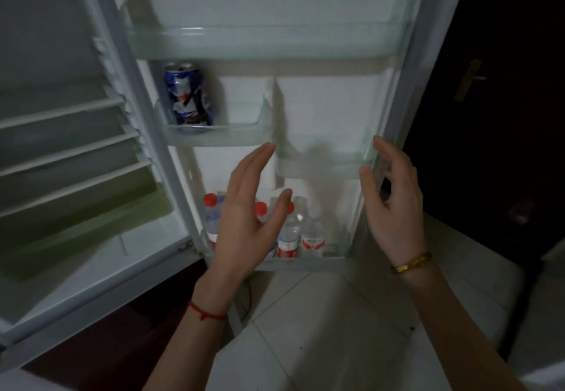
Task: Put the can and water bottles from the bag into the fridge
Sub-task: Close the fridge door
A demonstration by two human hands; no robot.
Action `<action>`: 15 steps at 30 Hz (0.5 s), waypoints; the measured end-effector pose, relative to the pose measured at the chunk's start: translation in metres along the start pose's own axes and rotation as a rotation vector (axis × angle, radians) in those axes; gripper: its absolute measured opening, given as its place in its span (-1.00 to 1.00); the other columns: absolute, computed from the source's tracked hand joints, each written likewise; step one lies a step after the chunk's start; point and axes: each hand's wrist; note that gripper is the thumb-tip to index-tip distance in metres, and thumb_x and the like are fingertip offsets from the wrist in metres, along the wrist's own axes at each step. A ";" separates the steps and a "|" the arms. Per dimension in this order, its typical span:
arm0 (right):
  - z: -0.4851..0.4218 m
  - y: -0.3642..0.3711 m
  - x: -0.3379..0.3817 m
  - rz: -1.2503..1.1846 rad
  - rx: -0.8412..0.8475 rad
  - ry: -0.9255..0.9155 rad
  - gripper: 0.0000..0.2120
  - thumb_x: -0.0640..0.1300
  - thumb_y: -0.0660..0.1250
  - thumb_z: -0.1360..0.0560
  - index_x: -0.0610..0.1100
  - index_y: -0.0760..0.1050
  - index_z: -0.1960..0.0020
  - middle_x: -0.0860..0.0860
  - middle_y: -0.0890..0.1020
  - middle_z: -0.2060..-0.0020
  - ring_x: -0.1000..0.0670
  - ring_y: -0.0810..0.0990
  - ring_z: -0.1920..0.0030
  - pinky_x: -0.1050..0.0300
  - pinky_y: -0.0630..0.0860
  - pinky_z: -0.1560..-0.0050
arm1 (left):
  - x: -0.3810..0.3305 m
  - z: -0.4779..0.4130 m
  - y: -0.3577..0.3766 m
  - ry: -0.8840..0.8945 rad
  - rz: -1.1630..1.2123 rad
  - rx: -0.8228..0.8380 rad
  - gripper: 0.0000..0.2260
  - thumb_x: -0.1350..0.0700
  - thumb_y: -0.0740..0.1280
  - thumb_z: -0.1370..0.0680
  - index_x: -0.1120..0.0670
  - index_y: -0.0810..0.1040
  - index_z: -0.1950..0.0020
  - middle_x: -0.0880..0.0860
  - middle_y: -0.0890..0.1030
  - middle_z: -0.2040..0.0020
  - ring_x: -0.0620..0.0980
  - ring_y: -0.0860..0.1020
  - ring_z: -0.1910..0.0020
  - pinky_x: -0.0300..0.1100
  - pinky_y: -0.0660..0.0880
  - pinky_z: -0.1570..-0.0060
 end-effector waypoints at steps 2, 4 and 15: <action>-0.013 -0.012 -0.018 0.000 -0.023 0.004 -0.54 0.05 0.15 -0.56 -0.07 0.31 -0.42 0.09 0.40 -0.30 -0.01 0.39 -0.34 -0.10 0.39 -0.34 | -0.010 -0.008 0.023 0.027 0.009 0.004 -0.49 0.18 0.37 -0.58 0.17 0.33 -0.51 0.07 0.40 -0.47 -0.01 0.33 -0.50 -0.03 0.31 -0.46; -0.026 -0.023 -0.035 -0.018 -0.038 0.018 -0.54 0.05 0.16 -0.57 -0.07 0.30 -0.42 0.07 0.39 -0.30 0.00 0.39 -0.35 -0.11 0.40 -0.34 | -0.020 -0.016 0.046 0.043 0.012 -0.007 -0.50 0.18 0.37 -0.58 0.17 0.34 -0.50 0.07 0.41 -0.47 -0.01 0.34 -0.49 -0.03 0.32 -0.46; -0.096 -0.041 -0.117 -0.067 0.007 0.175 -0.53 0.04 0.13 -0.61 -0.01 0.17 -0.49 0.03 0.28 -0.44 -0.01 0.27 -0.45 -0.11 0.29 -0.44 | -0.047 -0.060 0.144 0.029 -0.080 0.043 -0.55 0.10 0.31 -0.59 0.09 0.38 -0.47 0.02 0.45 -0.39 -0.05 0.38 -0.42 -0.12 0.32 -0.43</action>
Point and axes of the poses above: each hand's wrist, its own z-axis away from the middle knuckle, its own y-axis out of the palm, x = y × z
